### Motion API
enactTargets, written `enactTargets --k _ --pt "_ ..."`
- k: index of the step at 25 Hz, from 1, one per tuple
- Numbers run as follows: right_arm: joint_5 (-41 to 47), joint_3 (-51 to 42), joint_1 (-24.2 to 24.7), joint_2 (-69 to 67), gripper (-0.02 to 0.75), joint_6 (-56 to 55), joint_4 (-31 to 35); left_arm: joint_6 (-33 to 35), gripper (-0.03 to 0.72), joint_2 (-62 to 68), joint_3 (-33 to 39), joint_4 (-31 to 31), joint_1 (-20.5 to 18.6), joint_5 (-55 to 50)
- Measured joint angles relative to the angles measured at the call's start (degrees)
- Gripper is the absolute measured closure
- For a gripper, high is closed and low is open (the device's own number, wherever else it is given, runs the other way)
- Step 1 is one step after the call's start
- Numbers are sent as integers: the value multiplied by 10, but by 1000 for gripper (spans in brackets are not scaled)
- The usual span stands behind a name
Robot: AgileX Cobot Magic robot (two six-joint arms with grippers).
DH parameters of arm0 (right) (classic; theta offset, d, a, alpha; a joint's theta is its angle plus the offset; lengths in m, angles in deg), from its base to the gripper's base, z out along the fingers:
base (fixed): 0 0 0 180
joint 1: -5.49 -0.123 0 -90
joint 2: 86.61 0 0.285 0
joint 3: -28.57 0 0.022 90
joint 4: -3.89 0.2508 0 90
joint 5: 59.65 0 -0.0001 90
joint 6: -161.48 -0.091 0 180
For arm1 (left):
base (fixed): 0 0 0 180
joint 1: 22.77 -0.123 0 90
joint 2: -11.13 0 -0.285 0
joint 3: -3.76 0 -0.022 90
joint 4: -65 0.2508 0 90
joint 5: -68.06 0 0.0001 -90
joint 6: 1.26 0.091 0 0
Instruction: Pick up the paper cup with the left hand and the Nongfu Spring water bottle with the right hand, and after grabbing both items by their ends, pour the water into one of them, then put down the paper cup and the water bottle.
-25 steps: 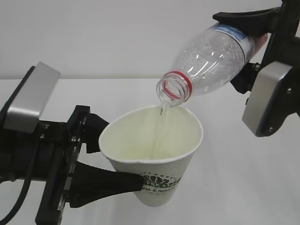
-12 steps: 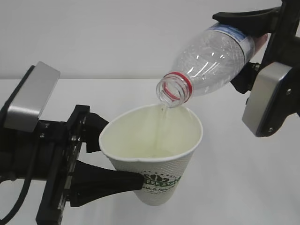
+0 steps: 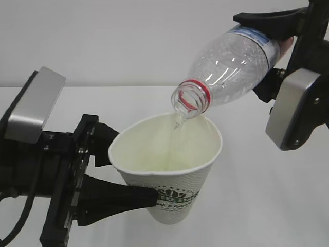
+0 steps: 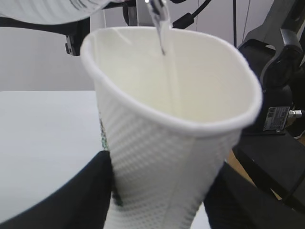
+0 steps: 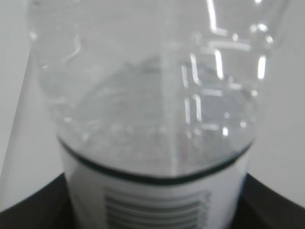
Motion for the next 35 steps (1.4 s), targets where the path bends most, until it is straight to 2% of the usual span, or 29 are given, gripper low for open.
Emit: enactTargets --k 35 --pt "-8 1 0 0 256 15 0 0 268 0 0 -11 0 -1"
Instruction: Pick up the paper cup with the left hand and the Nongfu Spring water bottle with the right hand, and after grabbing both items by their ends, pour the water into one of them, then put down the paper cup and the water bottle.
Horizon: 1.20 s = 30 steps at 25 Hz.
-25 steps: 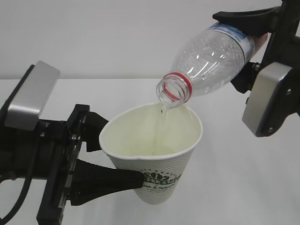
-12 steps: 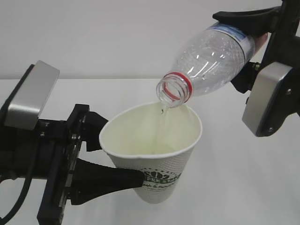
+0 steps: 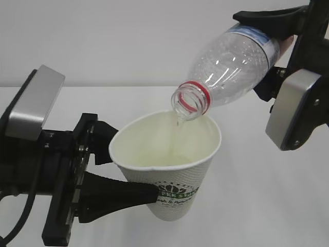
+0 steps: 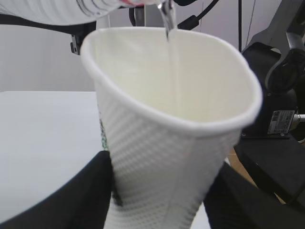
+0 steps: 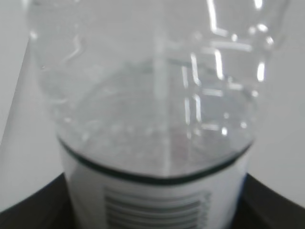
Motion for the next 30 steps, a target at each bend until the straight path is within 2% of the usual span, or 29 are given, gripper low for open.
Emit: enactTargets --k 30 --pt "-6 0 0 0 256 7 4 0 269 0 0 -1 0 -3"
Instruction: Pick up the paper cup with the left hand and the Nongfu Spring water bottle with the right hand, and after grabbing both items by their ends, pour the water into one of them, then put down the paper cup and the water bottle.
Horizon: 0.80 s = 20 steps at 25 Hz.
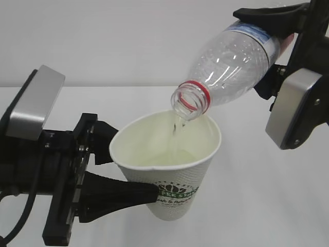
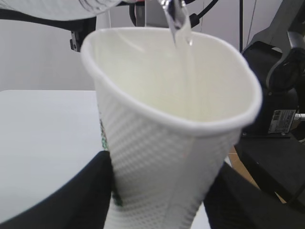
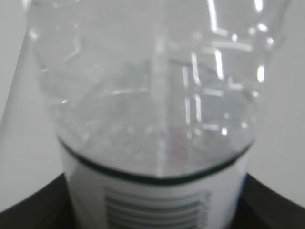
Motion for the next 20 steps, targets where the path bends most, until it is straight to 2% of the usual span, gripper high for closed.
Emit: enactTargets --k 7,13,20 --pt "0 0 0 0 256 0 1 0 269 0 0 9 1 0" --pt "0 0 0 0 256 0 1 0 269 0 0 14 27 -2" --pt "0 0 0 0 256 1 3 0 269 0 0 16 28 -4"
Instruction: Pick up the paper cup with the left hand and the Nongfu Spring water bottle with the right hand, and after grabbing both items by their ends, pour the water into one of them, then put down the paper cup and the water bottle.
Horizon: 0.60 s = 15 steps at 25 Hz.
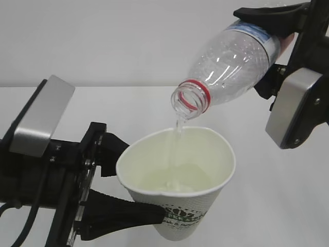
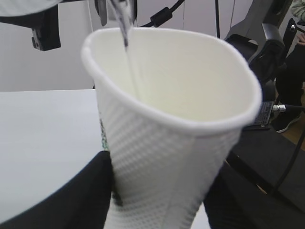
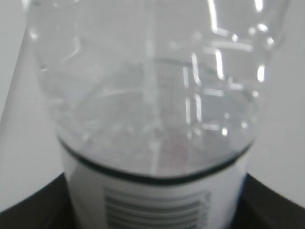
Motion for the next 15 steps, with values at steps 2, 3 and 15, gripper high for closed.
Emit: enactTargets --k 2,3,15 --pt "-1 0 0 0 256 0 0 0 269 0 0 0 0 0" --pt "-1 0 0 0 256 0 0 0 269 0 0 0 0 0" --pt "-3 0 0 0 256 0 0 0 276 0 0 -17 0 0"
